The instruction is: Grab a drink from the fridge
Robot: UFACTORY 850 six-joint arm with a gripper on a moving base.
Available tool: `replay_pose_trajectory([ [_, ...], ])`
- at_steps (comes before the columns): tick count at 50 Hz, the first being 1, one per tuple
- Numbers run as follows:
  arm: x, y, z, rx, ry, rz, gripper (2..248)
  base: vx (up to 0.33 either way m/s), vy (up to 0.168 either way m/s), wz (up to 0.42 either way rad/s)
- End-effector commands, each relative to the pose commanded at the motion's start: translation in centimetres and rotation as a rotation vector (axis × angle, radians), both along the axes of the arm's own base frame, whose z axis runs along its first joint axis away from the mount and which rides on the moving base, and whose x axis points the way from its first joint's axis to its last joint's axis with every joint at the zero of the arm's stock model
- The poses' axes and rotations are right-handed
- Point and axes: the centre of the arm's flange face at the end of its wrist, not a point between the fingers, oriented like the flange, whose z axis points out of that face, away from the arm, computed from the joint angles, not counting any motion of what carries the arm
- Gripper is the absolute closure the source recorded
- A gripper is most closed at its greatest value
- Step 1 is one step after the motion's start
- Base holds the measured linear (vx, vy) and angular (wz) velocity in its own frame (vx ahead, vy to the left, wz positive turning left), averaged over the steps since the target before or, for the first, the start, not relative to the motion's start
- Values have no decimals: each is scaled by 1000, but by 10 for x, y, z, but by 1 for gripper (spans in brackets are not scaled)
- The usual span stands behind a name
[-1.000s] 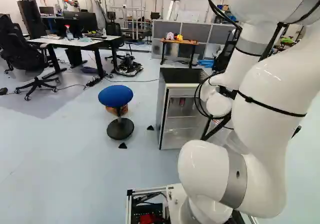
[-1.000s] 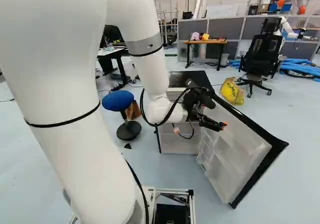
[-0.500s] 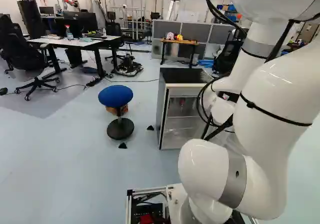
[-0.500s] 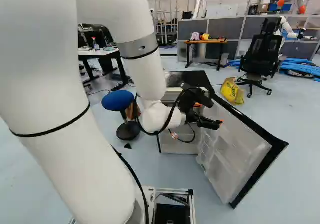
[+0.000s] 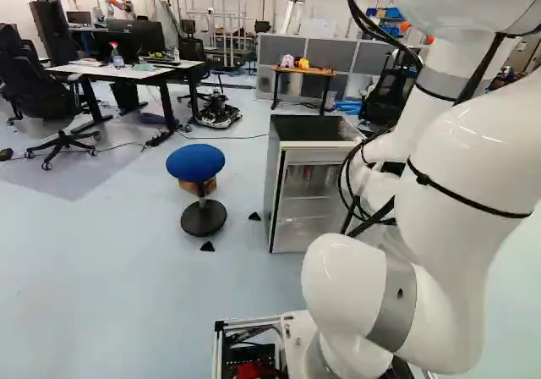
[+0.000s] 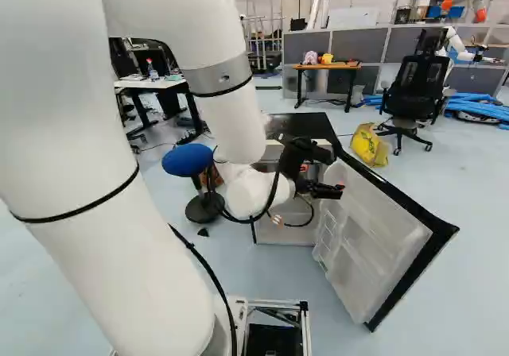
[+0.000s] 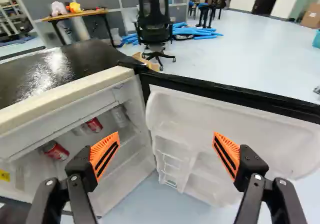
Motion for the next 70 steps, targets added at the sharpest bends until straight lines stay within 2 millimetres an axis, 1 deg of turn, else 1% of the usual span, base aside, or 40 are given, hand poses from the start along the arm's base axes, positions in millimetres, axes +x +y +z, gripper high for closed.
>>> replay_pose_trajectory([
  [23,9,13,-4,-19,66,235,3,0,0,0],
  [47,12,30,-8,-46,139,475,3,0,0,0],
  [70,19,42,-33,-35,241,709,3,0,0,0],
])
